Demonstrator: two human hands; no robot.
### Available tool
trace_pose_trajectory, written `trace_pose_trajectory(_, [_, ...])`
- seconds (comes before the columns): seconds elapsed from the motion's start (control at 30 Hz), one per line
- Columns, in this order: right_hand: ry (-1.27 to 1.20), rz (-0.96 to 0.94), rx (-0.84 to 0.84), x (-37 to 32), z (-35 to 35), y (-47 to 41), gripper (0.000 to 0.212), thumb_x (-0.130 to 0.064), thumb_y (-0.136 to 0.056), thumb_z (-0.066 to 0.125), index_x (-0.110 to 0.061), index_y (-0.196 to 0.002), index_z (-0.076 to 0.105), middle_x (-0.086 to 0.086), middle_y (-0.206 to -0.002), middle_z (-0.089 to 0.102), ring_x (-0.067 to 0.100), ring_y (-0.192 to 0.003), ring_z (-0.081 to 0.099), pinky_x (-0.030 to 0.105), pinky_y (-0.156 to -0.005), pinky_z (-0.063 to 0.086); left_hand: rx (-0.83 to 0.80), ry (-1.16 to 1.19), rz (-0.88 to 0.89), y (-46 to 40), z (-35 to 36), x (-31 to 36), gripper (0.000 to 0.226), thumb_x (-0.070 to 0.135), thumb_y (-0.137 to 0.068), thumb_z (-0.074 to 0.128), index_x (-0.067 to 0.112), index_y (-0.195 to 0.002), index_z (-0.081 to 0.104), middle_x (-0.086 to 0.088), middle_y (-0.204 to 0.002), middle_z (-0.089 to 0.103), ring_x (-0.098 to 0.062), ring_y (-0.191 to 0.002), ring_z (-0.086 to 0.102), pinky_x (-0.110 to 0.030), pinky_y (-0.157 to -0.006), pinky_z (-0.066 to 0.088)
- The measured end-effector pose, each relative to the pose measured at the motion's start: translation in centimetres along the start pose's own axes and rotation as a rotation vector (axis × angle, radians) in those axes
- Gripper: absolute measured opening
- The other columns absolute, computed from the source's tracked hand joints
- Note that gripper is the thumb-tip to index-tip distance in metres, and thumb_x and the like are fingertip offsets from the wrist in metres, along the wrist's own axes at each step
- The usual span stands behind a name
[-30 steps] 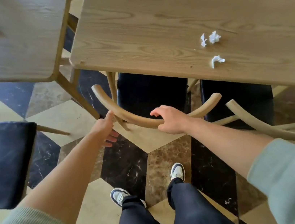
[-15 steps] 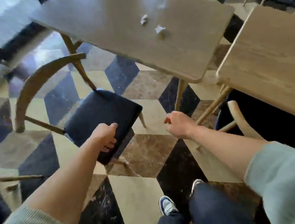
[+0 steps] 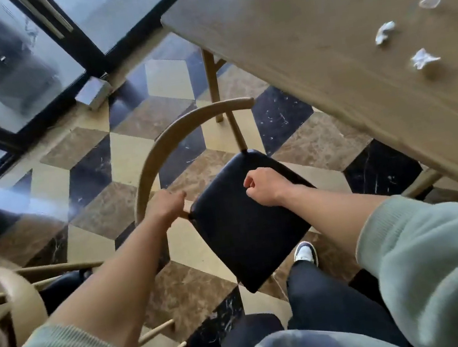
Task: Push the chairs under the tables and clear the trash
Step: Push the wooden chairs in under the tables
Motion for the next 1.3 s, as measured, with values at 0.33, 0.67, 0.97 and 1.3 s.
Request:
trace_pose_trajectory(0.33, [-0.222, 0.094, -0.183, -10.8, 6.6, -14.3, 0.029, -0.031, -0.099, 0.057, -0.009, -0.116, 0.065, 0.013, -0.117, 0.068, 0.032, -0.108, 0.062, 0.045, -0.096, 0.049, -0.013, -0.233, 0.531, -18.1, -5.1, 12.7, 0.055, 0.035, -0.093, 0.069, 0.012, -0.141, 0.053, -0.019, -0.132, 0.061, -0.038, -0.119, 0.059, -0.050, -0.101, 0.050])
trace_pose_trajectory(0.67, [-0.661, 0.535, -0.052, -18.8, 16.9, -23.3, 0.072, -0.054, -0.078, 0.073, -0.009, -0.127, 0.047, 0.011, -0.120, 0.064, 0.027, -0.095, 0.060, 0.029, -0.065, 0.046, -0.437, -0.226, 0.774, -26.1, -0.1, 17.1, 0.017, 0.031, -0.098, 0.061, 0.019, -0.109, 0.058, 0.001, -0.088, 0.061, -0.020, -0.084, 0.057, -0.026, -0.061, 0.039])
trace_pose_trajectory(0.97, [-0.623, 0.468, -0.068, -20.3, 14.9, -26.4, 0.068, -0.032, -0.076, 0.077, -0.014, -0.127, 0.036, 0.008, -0.117, 0.059, 0.033, -0.105, 0.061, 0.035, -0.081, 0.047, -0.290, -0.145, 0.673, -30.2, -4.2, 17.4, 0.025, 0.029, -0.097, 0.060, 0.012, -0.113, 0.063, -0.008, -0.097, 0.067, -0.025, -0.082, 0.064, -0.033, -0.068, 0.048])
trace_pose_trajectory(1.3, [-0.342, 0.337, -0.199, -6.8, 8.3, -14.8, 0.067, -0.039, -0.073, 0.066, -0.034, -0.135, 0.043, -0.007, -0.100, 0.062, 0.015, -0.081, 0.064, 0.037, -0.073, 0.057, -0.276, -0.050, 0.337, -25.3, -0.3, 17.9, 0.027, 0.025, -0.090, 0.060, 0.006, -0.109, 0.055, -0.017, -0.094, 0.068, -0.033, -0.079, 0.071, -0.048, -0.067, 0.064])
Point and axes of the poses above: each hand's wrist, its own y-axis away from the middle knuckle, its own z-axis out of the palm, x = y × z, the point moved 8 cm from there along -y, towards the middle knuckle
